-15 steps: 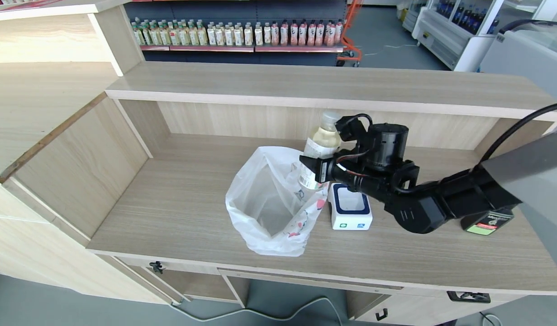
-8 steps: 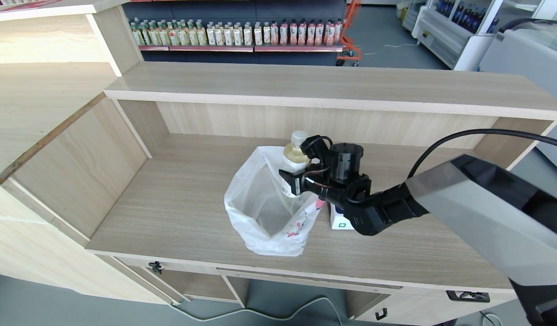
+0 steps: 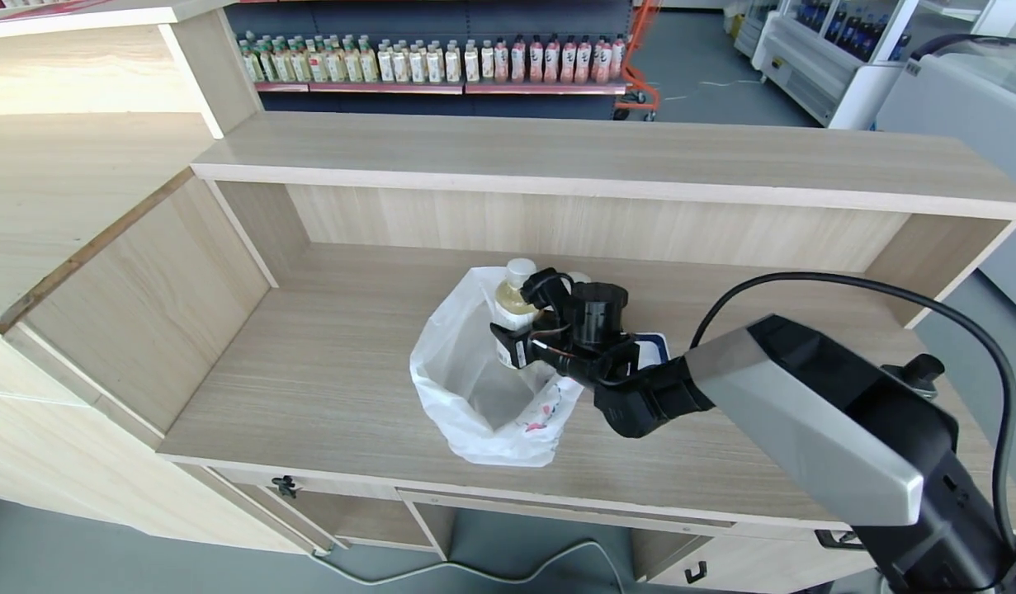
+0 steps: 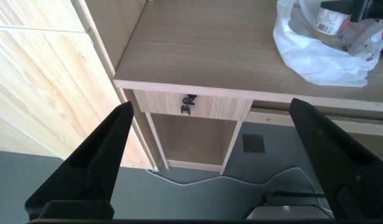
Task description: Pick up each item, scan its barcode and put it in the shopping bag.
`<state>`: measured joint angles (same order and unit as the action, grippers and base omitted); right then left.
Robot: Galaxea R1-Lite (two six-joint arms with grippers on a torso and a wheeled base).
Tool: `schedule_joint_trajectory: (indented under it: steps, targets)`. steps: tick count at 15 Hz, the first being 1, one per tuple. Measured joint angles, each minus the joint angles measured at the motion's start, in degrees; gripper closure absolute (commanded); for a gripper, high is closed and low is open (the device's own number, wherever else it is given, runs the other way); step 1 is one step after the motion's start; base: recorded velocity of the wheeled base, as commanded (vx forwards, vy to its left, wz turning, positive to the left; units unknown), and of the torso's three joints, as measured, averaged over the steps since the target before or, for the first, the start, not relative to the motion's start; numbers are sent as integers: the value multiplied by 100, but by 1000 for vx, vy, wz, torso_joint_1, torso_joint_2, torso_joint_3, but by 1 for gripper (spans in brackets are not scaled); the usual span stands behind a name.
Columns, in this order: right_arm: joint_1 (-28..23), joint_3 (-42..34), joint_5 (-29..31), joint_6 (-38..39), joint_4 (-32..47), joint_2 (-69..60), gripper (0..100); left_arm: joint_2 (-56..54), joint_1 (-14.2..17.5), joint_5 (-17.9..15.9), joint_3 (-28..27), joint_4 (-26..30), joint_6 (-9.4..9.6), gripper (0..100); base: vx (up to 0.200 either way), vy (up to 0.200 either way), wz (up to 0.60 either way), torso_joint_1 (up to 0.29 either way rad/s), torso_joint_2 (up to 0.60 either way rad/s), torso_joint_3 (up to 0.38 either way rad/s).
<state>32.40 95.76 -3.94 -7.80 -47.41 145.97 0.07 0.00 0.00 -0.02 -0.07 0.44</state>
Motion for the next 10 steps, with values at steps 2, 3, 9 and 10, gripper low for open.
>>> schedule_joint_trajectory:
  steps: [2,3,9,10]
  targets:
    - [-29,13,6,-35,-24,69,100,0,0,0,0,0,5,0,0,0,0,0,0,0]
    - [-27,13,13,-100,-67,94,100,0,0,0,0,2,7,0,0,0,0,0,0,0]
    - [-27,9,-44,-260,-410,168,0,0,0,0,-2,0,65,0,0,0,0,0,0,0]
    - [-27,9,-41,-235,-399,155,0,0,0,0,-2,0,84,0,0,0,0,0,0,0]
